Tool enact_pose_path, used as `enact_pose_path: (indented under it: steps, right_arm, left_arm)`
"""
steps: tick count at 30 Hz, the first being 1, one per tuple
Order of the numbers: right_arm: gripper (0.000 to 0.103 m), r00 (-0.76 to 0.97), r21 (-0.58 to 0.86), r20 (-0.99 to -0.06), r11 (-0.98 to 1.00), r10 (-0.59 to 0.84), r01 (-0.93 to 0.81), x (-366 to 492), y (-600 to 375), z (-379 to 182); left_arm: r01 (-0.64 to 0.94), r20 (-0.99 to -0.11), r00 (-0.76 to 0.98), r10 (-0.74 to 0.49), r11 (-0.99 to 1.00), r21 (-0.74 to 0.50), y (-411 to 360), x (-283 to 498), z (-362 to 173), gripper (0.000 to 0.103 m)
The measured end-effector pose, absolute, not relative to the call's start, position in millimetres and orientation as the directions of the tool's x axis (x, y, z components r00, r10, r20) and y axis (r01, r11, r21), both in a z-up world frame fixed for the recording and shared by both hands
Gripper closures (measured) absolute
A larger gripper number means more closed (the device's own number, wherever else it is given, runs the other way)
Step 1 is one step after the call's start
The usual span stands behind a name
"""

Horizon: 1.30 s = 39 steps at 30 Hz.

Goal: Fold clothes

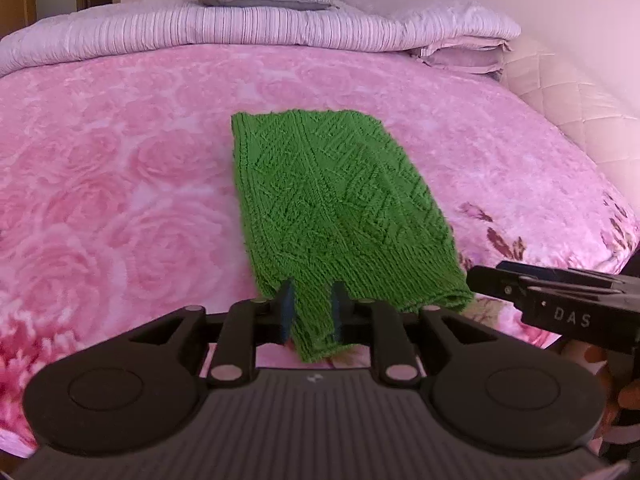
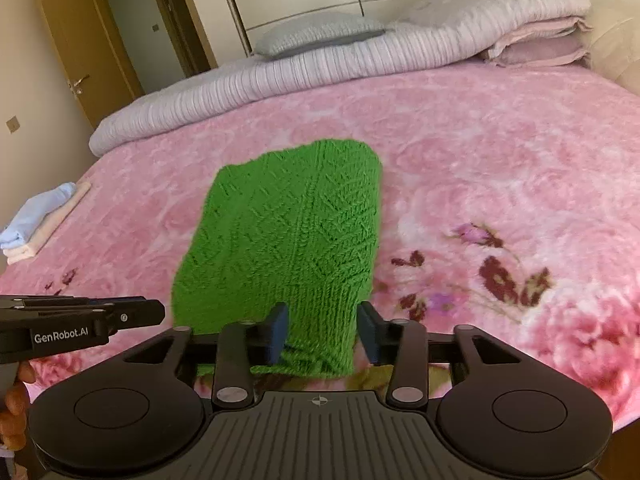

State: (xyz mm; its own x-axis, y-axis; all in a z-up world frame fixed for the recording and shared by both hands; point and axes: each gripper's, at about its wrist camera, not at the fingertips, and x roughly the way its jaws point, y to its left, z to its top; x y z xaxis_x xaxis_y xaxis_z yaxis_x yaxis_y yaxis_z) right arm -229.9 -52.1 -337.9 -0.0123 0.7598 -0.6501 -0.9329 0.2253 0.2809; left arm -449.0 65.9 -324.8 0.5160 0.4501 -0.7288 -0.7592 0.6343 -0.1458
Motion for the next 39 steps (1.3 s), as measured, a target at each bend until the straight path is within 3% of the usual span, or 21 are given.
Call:
enact_pose_path:
  steps: [7,16,29,32,37,39]
  right_arm:
    - [0.051,0.024,0.293,-0.616,0.257,0.787,-0.921,-253,-88,-318]
    - [0.046,0.098,0.221,-0.618,0.292,0.78,-0.931,-278,-112,-300]
    - [0.046,0.072,0.285,-0.632,0.318,0.771,-0.904,-261,-109,-313]
    - [0.046,0.042,0.339,-0.631,0.325,0.774,-0.883,-249,-106,-321]
    - [0.046,-0.007,0.426,-0.626,0.335,0.78,-0.84,-230,-101,-335]
    - [0.043,-0.071,0.531,-0.607,0.338,0.791,-0.777,-210,-99,-344]
  left_arm:
    - [-0.763,-0.7,0.529,0.48,0.63,-0.144,40,-484,-311,0.073]
    - [-0.778,-0.691,0.517,0.505,0.613,-0.134,16,-516,-303,0.071]
    - [-0.769,-0.705,0.506,0.497,0.631,-0.107,11,-501,-304,0.069]
    - [-0.754,-0.702,0.547,0.456,0.632,-0.178,23,-500,-309,0.068]
    - [-0.686,-0.62,0.718,0.315,0.471,-0.555,81,-525,-335,0.063]
    - [-0.659,-0.588,0.752,0.3,0.381,-0.648,107,-530,-348,0.06]
